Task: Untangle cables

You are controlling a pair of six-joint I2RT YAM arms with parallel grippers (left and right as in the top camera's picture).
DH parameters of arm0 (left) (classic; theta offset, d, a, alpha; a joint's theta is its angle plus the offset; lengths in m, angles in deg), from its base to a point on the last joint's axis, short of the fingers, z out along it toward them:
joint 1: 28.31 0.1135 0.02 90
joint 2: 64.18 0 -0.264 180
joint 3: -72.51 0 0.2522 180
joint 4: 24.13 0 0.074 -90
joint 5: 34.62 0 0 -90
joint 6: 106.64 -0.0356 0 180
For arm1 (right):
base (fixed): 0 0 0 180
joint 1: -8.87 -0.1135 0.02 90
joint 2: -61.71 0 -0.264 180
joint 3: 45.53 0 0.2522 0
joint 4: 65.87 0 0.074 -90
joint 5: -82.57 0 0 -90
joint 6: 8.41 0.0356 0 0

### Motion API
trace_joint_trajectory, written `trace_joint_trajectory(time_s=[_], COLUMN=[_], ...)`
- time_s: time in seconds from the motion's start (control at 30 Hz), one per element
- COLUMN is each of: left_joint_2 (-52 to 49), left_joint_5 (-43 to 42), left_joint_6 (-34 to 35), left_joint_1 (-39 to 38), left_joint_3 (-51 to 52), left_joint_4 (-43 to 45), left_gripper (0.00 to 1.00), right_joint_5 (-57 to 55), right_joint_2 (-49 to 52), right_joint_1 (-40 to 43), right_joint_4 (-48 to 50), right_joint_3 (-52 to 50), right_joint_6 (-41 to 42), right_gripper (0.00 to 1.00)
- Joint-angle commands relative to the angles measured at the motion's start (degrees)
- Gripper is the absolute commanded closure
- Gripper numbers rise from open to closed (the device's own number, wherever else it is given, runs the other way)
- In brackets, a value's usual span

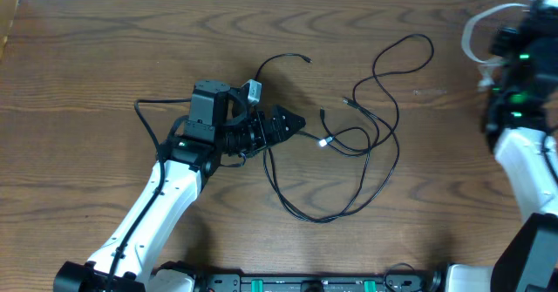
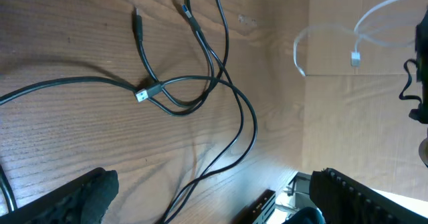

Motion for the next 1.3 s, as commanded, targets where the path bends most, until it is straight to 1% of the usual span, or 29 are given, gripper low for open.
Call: trace_joint_trajectory(time_s=[0.0,0.2,0.27,0.4,0.43,0.5,1.03,1.07,1.1,1.13,1.17,1.23,1.27], left_joint_2=[-0.13,-0.13,-0.13,-0.13,-0.13,-0.13,-0.13,-0.13,-0.13,-0.13,-0.13,-0.13,-0.13], left_joint_5=[0.37,0.37,0.37,0.37,0.37,0.37,0.37,0.37,0.37,0.37,0.37,0.37,0.37], left_joint_6=[-0.76,-0.74,-0.76,-0.76,-0.76,-0.76,-0.76,-0.76,-0.74,-0.76,-0.76,-0.76,-0.74], left_joint_1=[-0.17,-0.17,-0.17,-0.17,-0.17,-0.17,-0.17,-0.17,-0.17,-0.17,-0.17,-0.17,-0.17], left_joint_3=[0.24,0.24,0.24,0.24,0.24,0.24,0.24,0.24,0.24,0.24,0.24,0.24,0.24], left_joint_4=[-0.20,-0.20,-0.20,-0.20,-0.20,-0.20,-0.20,-0.20,-0.20,-0.20,-0.20,-0.20,-0.20], left_gripper=[0.04,0.04,0.04,0.04,0.04,0.04,0.04,0.04,0.04,0.04,0.04,0.04,0.04], right_joint_5=[-2.08,-1.92,-1.88,0.26,0.92,1.27,1.05,1.05,1.16,1.16,1.25,1.27,1.27], right_joint_2=[-0.20,0.09,0.66,2.40,2.95,4.11,12.72,13.53,14.14,14.64,14.97,15.37,15.37], right_joint_1=[5.60,16.55,20.20,27.74,29.03,31.26,43.56,44.26,44.83,45.27,45.59,46.12,46.25], right_joint_4=[-2.08,-6.56,-6.80,-9.64,-10.25,-11.06,-13.40,-13.97,-14.58,-15.17,-15.58,-16.02,-16.31], right_joint_3=[1.46,1.44,1.44,1.44,1.44,1.44,1.44,1.44,1.44,1.44,1.44,1.44,1.44], right_joint_6=[-8.61,-8.41,-5.29,3.52,4.46,5.46,5.40,5.44,5.62,6.43,7.26,9.75,10.58], right_gripper=[0.99,0.99,0.99,0.99,0.99,0.99,0.98,0.96,0.90,0.81,0.76,0.60,0.53])
